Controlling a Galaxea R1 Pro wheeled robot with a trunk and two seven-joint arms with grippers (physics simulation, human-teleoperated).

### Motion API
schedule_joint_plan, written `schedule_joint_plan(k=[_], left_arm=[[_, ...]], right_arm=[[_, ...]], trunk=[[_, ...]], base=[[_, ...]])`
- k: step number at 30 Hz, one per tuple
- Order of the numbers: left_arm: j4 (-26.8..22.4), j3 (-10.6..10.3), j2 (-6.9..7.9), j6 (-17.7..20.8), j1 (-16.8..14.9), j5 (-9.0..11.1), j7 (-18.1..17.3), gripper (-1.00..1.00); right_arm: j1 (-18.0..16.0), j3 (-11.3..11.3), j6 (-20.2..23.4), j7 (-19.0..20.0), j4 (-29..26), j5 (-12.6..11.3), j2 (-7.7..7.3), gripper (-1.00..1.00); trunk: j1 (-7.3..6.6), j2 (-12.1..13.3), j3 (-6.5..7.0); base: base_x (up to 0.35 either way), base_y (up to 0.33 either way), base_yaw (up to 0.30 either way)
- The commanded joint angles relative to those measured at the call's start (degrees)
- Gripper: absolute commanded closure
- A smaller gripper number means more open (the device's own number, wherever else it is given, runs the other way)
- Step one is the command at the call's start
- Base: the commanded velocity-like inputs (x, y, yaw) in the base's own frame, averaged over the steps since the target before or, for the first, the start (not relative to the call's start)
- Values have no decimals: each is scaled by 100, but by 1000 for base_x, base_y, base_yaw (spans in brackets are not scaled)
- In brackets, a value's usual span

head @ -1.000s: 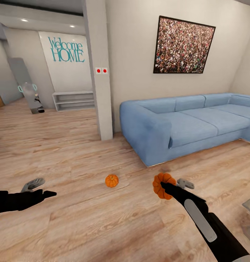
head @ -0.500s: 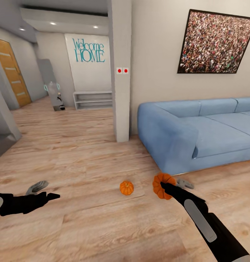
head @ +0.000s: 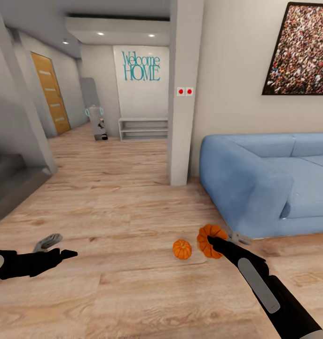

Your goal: Place each of the two pumpkins and all three candles from the living room inside a cabinet in the living room (use any cabinet), then make sure every cabinet is closed, and position the cauldron so it is next to a table in the living room.

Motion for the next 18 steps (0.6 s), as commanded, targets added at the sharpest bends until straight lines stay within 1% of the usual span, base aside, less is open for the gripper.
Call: schedule_joint_plan(k=[1,3,6,11,14,18], left_arm=[[-2,-11,4,5,-7,59,58,-100],[-2,-11,4,5,-7,59,58,-100],[-3,-11,4,5,-7,59,58,-100],[-3,-11,4,5,-7,56,58,-100],[-3,-11,4,5,-7,55,58,-100],[-3,-11,4,5,-8,58,58,-100]], right_arm=[[-5,13,-8,-58,-11,-53,-7,100],[-5,13,-8,-54,-10,-44,-7,100],[-5,16,-8,-53,-9,-38,-7,100],[-5,21,-14,-56,-9,-22,-7,100],[-5,21,-16,-60,-10,-17,-7,100],[-5,21,-17,-67,-10,-11,-7,100]], trunk=[[-1,-3,-5],[-1,-3,-5],[-1,-3,-5],[-1,-3,-5],[-1,-3,-5],[-1,-3,-1]], base=[[2,1,290],[41,1,290],[155,0,290],[287,0,279],[326,0,12],[328,0,-191]])
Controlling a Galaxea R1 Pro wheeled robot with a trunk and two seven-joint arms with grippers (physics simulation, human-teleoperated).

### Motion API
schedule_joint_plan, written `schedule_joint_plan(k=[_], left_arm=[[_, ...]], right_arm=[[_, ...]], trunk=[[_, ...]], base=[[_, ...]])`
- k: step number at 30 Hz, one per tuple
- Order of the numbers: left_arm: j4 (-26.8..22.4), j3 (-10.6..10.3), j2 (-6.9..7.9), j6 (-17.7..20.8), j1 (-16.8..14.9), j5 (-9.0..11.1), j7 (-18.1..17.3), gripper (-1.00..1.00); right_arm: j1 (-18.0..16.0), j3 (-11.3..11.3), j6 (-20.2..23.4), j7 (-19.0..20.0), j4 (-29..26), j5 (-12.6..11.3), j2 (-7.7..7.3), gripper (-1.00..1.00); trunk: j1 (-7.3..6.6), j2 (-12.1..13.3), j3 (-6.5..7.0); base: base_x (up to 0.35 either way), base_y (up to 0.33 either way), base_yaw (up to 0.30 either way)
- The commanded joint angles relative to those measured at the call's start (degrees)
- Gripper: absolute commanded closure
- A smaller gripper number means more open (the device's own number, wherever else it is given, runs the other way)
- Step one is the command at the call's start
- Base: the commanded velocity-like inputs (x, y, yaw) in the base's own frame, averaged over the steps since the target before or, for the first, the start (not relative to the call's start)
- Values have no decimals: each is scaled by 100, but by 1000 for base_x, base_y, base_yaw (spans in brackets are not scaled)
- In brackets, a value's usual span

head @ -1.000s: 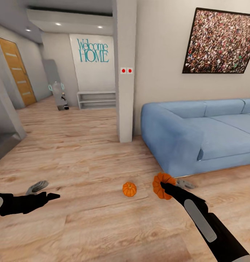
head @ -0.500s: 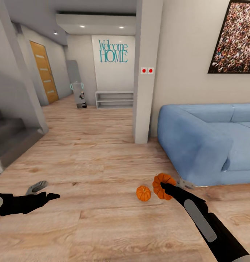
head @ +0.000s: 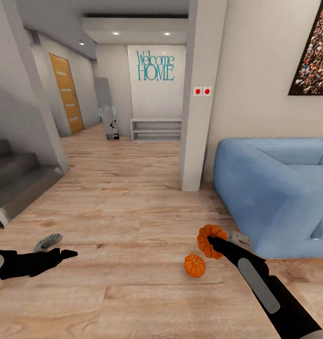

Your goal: Place each of the two pumpkins and all three candles from the living room inside a cabinet in the living room (use any cabinet), then make sure every cabinet is closed, and position the cauldron so it is next to a table in the living room.

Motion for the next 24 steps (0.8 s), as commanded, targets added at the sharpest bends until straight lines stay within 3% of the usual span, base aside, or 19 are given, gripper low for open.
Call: schedule_joint_plan(k=[1,11,24], left_arm=[[-5,-7,5,5,-2,60,58,-100],[-5,-7,5,5,0,61,58,-100],[-5,2,5,5,0,61,58,-100]], right_arm=[[-7,16,-9,-62,-11,-54,-6,100],[-7,16,-10,-64,-8,-53,-6,100],[-7,17,-10,-49,-28,-53,-6,100]], trunk=[[2,-3,-5],[2,-3,-3],[2,-3,-3]], base=[[321,0,-120],[288,5,-22],[177,101,0]])
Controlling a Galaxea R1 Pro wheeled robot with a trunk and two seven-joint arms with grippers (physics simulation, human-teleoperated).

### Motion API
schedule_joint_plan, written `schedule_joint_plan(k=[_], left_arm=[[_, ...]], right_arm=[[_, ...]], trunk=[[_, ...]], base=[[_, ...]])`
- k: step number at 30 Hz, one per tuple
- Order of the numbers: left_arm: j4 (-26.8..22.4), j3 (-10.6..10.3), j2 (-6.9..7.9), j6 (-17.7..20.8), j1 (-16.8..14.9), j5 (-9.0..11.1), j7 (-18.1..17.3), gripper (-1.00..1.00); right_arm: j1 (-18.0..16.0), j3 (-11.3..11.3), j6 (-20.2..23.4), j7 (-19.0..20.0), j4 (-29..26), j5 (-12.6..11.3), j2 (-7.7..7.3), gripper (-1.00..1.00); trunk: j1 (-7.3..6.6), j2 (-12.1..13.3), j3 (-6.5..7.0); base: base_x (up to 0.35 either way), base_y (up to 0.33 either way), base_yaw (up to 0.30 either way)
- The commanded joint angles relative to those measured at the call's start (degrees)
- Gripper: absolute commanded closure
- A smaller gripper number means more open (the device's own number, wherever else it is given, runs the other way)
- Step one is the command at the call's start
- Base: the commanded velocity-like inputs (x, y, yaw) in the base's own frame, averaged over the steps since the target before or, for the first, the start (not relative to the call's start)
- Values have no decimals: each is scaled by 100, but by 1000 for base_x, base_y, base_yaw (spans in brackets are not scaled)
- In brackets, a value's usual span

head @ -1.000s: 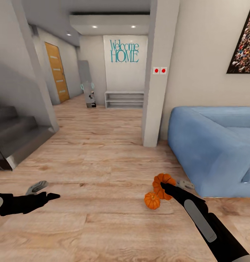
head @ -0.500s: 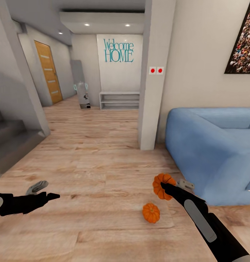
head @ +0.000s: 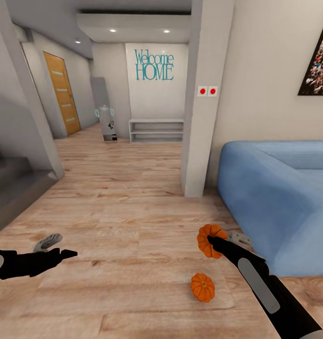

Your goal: Place each of the two pumpkins and all three candles from the living room inside a cabinet in the living room (use any cabinet), then make sure every cabinet is closed, and position the cauldron so it is next to a table in the living room.

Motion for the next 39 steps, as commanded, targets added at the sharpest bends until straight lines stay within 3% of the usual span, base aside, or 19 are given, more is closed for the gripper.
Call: schedule_joint_plan(k=[1,26,39], left_arm=[[-4,-8,4,4,-5,60,57,-100],[-12,8,4,11,-4,69,49,-100],[-13,9,4,12,-4,102,49,-100]], right_arm=[[-5,14,-2,-61,-13,-55,-6,100],[-5,7,-11,-49,-113,-55,-13,100],[-5,12,-10,-42,-113,-55,-12,100]], trunk=[[1,-3,-6],[1,-3,-6],[1,-3,13]], base=[[159,45,0],[52,46,-1],[0,174,-231]])
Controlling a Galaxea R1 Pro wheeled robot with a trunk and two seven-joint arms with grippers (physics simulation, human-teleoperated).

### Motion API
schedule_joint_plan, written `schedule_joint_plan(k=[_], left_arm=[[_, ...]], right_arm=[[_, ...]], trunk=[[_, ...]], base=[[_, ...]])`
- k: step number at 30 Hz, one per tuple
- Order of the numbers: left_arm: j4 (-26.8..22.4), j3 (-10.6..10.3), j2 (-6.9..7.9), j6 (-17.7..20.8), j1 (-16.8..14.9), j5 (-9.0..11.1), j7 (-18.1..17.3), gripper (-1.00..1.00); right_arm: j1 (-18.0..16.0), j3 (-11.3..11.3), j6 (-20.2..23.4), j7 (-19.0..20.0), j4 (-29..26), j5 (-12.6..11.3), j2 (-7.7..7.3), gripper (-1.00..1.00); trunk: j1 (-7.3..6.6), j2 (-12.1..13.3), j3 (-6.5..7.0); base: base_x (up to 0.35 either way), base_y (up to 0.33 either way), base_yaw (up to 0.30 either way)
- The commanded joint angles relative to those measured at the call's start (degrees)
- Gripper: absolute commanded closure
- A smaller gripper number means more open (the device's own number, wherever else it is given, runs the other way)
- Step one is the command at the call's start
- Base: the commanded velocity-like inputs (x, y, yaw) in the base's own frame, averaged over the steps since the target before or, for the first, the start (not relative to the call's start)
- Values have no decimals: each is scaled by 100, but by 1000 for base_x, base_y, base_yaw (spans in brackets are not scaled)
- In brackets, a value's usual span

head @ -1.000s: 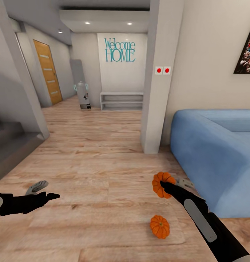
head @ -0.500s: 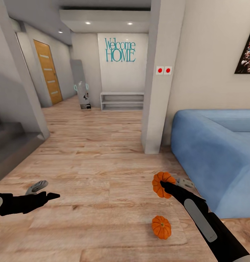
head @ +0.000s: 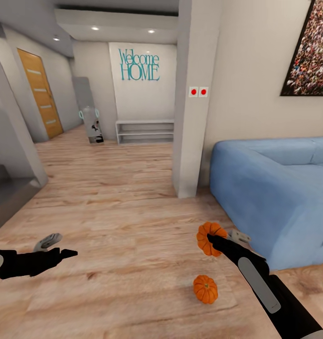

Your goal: Place each of the two pumpkins and all three candles from the living room inside a cabinet in the living room (use any cabinet), then make sure every cabinet is closed, and position the cauldron so it is next to a table in the living room.

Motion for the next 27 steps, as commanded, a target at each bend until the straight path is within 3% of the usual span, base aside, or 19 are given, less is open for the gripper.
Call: schedule_joint_plan(k=[1,17,27], left_arm=[[-3,-5,4,4,-1,61,55,-100],[-10,4,4,4,-1,71,55,-100],[-20,4,4,4,-2,72,55,-100]], right_arm=[[-7,17,-1,-64,-9,-59,-6,100],[-7,9,1,-62,-9,-75,-8,100],[-7,5,5,-56,-9,-76,-8,100]], trunk=[[-1,-3,-3],[-1,-3,48],[-1,-3,89]], base=[[0,279,-276],[0,267,-277],[0,65,-277]])
